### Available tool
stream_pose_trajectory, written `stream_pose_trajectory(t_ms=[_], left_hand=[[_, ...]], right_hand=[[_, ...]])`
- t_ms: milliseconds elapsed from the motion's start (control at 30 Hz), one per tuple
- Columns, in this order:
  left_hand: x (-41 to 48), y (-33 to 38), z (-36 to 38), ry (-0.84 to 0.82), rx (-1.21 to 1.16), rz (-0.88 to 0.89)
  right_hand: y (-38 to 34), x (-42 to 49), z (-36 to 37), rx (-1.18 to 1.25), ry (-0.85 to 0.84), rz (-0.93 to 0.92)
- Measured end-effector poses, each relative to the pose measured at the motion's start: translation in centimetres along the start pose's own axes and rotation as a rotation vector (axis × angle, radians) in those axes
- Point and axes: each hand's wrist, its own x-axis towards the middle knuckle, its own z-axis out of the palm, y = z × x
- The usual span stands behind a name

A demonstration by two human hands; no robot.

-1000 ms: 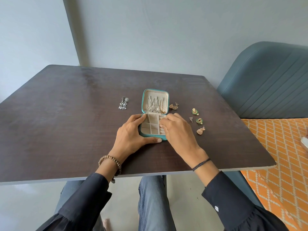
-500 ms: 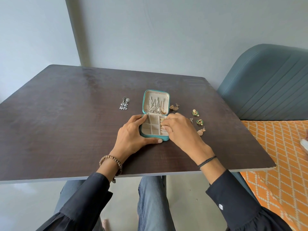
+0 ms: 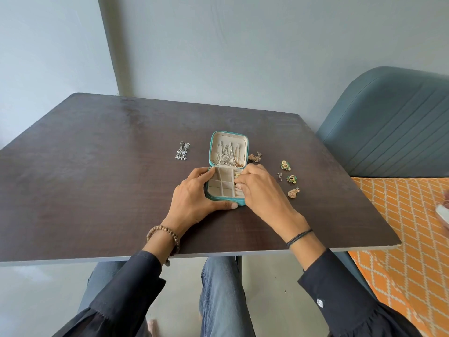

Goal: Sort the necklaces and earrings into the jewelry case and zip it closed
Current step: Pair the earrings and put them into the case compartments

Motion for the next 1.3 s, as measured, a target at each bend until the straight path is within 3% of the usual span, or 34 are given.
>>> stream_pose_trajectory(t_ms=[400,767,1067,1233,1300], left_hand=[[-0.2,0.2,-0.2,-0.009,0.004,-0.007],[-0.2,0.3,-0.4,-0.025,0.001,-0.025],[-0.2,0.2,-0.4,-0.029,-0.008,-0.032],[-0.2,0.1,-0.5,-0.033,-0.002,-0.028],[-0.2,0.1,-0.4,-0.037,-0.002,-0.030]], right_hand=[[-1.1,-1.3,-0.4,-0.106,0.096,-0.009],[1.3,-2.4,-0.4,0.366,0.187,0.179],[5.1,-3.6,-0.5,0.202,0.318,0.323],[8.8,-3.9,-1.3,0.143,0.113,0.643],[9.7,-3.9,-1.3,0.196,0.103,0.661]])
